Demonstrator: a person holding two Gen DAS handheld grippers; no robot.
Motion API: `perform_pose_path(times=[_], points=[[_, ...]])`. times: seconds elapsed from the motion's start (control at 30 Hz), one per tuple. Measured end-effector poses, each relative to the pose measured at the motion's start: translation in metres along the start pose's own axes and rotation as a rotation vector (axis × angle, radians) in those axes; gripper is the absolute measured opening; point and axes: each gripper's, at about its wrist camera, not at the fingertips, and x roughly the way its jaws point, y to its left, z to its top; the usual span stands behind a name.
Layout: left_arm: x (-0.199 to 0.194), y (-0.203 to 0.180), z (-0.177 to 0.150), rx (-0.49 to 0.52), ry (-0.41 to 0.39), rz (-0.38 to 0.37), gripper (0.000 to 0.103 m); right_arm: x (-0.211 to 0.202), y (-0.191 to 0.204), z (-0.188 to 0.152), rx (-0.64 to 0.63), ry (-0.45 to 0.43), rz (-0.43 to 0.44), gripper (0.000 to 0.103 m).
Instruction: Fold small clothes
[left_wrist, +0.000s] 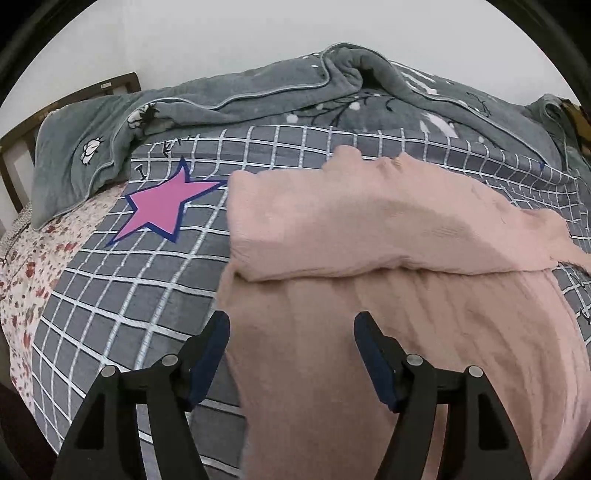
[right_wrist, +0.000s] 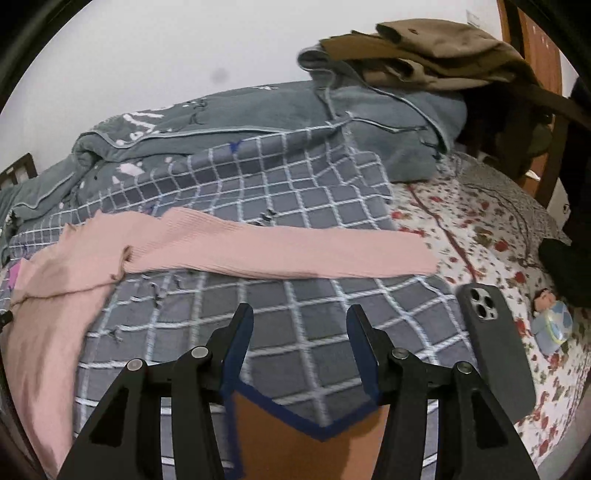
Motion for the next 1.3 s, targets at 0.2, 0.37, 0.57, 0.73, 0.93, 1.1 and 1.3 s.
perform_pose_path(times=[0.2, 0.37, 0.57, 0.73, 0.93, 1.1, 1.3], points=[[0.014, -0.008, -0.013, -0.052, -0.027, -0.035, 0.074, 0.007, -0.026, -0.007, 0.018, -0.006, -0.017, 0.052], [0.021, -0.011, -0.011, -0.041, -0.031, -0.031, 0.079, 0.023, -0.045, -0.011, 0.064, 0.003, -0.017, 0.052], [0.026, -0.011, -0.009, -0.037, -0.023, -0.040, 0.083, 0.052, -0.056, -0.002, 0.150, 0.044, 0.034, 0.052], [0.028, -0.010, -0.008, -0.041, -0.019, -0.051, 0.084, 0.073, -0.065, 0.013, 0.221, 0.080, 0.061, 0.052], [0.028, -0.011, -0.009, -0.038, -0.020, -0.046, 0.084, 0.091, -0.072, 0.022, 0.267, 0.100, 0.066, 0.052], [0.028, -0.011, -0.009, -0.037, -0.021, -0.041, 0.084, 0.100, -0.077, 0.027, 0.289, 0.111, 0.070, 0.052], [0.028, -0.011, -0.009, -0.034, -0.023, -0.036, 0.084, 0.109, -0.076, 0.043, 0.271, 0.130, 0.041, 0.022]])
